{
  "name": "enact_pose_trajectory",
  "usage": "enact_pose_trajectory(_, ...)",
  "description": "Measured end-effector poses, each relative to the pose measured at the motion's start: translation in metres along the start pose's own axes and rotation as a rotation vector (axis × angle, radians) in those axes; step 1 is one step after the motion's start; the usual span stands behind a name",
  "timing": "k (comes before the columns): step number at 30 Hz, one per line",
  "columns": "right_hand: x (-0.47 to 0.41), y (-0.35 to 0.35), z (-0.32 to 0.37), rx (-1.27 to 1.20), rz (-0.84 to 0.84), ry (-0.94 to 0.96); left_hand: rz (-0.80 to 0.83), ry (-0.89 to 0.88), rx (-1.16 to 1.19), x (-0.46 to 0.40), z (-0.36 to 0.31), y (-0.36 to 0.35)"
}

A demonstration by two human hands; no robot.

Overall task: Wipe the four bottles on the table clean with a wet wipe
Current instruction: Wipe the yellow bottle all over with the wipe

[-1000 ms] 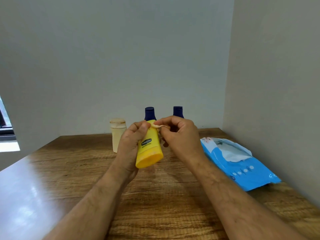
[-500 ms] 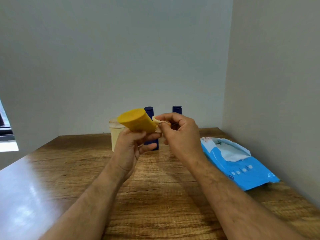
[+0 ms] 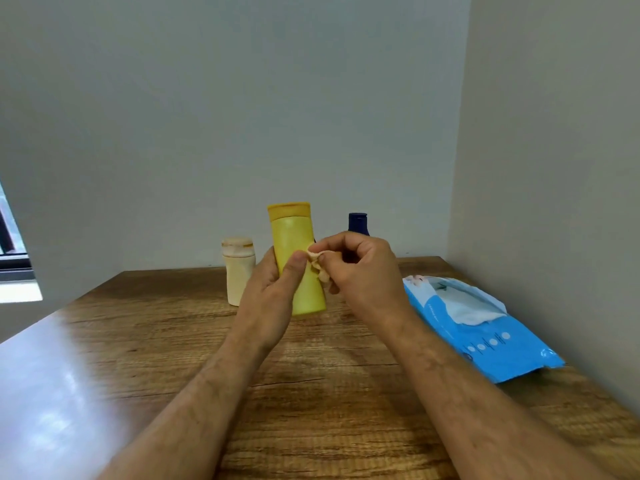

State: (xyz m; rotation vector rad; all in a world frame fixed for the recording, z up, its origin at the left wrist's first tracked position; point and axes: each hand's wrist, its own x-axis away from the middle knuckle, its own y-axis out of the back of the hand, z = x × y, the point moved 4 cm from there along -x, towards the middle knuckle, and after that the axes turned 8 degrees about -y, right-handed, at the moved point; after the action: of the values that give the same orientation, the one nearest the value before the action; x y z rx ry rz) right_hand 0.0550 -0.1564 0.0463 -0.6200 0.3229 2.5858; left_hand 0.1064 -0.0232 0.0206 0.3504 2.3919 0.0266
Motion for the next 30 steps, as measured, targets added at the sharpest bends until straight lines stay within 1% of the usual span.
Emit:
enact_pose_trajectory(2, 0.0, -0.002, -0.001, 0.036, -0.052, 0.036, 0.021, 0.047, 0.108, 0.001, 0.0, -0.002)
enact_pose_trajectory(4, 0.0, 0.0, 0.0, 0.022, -0.102, 0.065, 0.062, 0.057, 0.19, 0.001, -0.003, -0.007)
enact_pose_trajectory(7, -0.002, 0.007, 0.002, 0.002, -0.149, 0.059, 0.119, 0.063, 0.207, 0.003, -0.008, -0.012)
enact_pose_trajectory(10, -0.003, 0.007, 0.001, 0.015, -0.072, 0.012, 0.071, 0.067, 0.219, 0.001, -0.007, -0.01)
enact_pose_trajectory(13, 0.003, -0.002, 0.002, 0.073, 0.096, 0.0, 0.002, 0.116, 0.265, 0.003, -0.006, -0.003)
enact_pose_trajectory(14, 0.005, -0.004, 0.003, 0.086, 0.128, 0.01, -0.005, 0.14, 0.305, 0.005, -0.006, -0.002)
enact_pose_trajectory(15, 0.006, -0.005, 0.004, 0.094, 0.125, 0.03, -0.005, 0.161, 0.332, 0.006, -0.005, -0.002)
enact_pose_trajectory(17, 0.004, -0.004, 0.006, 0.074, 0.035, 0.064, 0.009, 0.198, 0.37, 0.007, -0.003, -0.004)
enact_pose_trajectory(20, 0.0, 0.005, 0.005, -0.01, -0.138, 0.032, 0.085, 0.247, 0.475, 0.006, -0.001, -0.01)
enact_pose_trajectory(22, -0.001, 0.012, 0.005, -0.058, -0.19, 0.004, 0.117, 0.284, 0.538, 0.008, -0.001, -0.015)
enact_pose_trajectory(24, -0.002, 0.014, 0.004, -0.073, -0.164, -0.02, 0.121, 0.314, 0.607, 0.009, -0.002, -0.016)
enact_pose_trajectory(27, 0.0, 0.004, 0.003, 0.03, -0.036, -0.009, 0.123, 0.314, 0.728, 0.007, -0.002, -0.013)
enact_pose_trajectory(29, 0.003, -0.001, 0.004, 0.073, 0.002, 0.009, 0.104, 0.316, 0.737, 0.006, 0.001, -0.01)
enact_pose_trajectory(30, 0.003, 0.0, 0.005, 0.086, -0.009, 0.018, 0.099, 0.321, 0.732, 0.006, 0.003, -0.008)
